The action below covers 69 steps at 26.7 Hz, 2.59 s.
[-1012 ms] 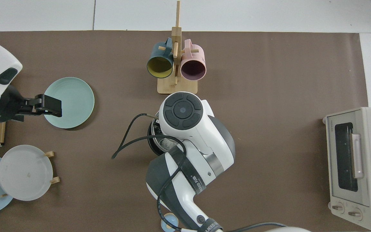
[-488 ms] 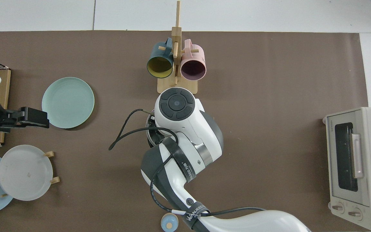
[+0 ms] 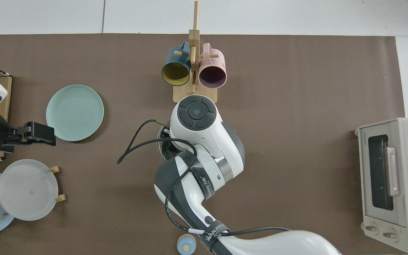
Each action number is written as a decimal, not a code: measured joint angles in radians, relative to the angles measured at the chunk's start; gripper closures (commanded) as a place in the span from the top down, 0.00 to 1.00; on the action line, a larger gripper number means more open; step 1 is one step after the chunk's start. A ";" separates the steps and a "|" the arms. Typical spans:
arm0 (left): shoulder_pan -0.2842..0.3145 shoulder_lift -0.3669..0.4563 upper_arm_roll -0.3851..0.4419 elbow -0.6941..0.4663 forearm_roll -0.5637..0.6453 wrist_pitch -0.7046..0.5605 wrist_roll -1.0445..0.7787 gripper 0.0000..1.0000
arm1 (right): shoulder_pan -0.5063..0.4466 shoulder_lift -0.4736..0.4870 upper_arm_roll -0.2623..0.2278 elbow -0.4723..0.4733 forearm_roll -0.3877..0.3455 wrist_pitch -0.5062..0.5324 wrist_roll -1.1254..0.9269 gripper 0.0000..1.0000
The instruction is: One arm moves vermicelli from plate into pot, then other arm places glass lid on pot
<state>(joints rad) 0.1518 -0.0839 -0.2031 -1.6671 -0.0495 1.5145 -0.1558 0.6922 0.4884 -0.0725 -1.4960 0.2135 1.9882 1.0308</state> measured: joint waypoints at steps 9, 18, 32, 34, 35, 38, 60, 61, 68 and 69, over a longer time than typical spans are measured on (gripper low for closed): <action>0.000 -0.002 -0.002 -0.002 0.001 0.000 -0.002 0.99 | 0.000 0.008 0.000 -0.002 0.000 -0.004 0.000 0.11; 0.033 -0.003 -0.040 -0.012 0.001 0.000 -0.002 0.99 | 0.000 0.009 0.000 -0.002 0.000 -0.027 0.000 0.12; 0.066 -0.003 -0.065 -0.017 -0.021 0.010 -0.009 0.99 | 0.002 0.007 0.000 -0.003 -0.006 -0.036 -0.001 0.12; 0.066 -0.003 -0.065 -0.017 -0.030 0.025 -0.011 0.99 | 0.005 0.006 -0.001 -0.004 -0.010 -0.036 -0.001 0.12; 0.066 -0.003 -0.065 -0.017 -0.032 0.034 -0.013 0.99 | 0.006 0.005 -0.002 -0.005 -0.012 -0.036 -0.001 0.12; 0.066 -0.003 -0.065 -0.017 -0.035 0.045 -0.014 0.99 | 0.008 0.004 -0.003 -0.006 -0.013 -0.036 -0.001 0.12; 0.056 -0.003 -0.081 -0.021 -0.036 0.043 0.005 1.00 | 0.011 -0.008 -0.003 -0.031 -0.020 -0.036 -0.003 1.00; 0.051 -0.003 -0.079 -0.021 -0.036 0.043 0.005 0.99 | 0.011 -0.008 -0.003 -0.031 -0.020 -0.036 -0.003 1.00; -0.014 -0.003 -0.032 -0.022 -0.036 0.043 0.005 0.99 | 0.014 -0.007 -0.001 -0.045 -0.020 -0.036 -0.004 1.00; -0.020 -0.004 -0.027 -0.022 -0.036 0.043 0.005 0.99 | 0.015 -0.007 -0.001 -0.046 -0.020 -0.036 -0.004 1.00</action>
<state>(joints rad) 0.1318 -0.0874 -0.2300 -1.6893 -0.0853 1.5574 -0.1507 0.7074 0.4812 -0.0740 -1.5417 0.1935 1.9521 1.0271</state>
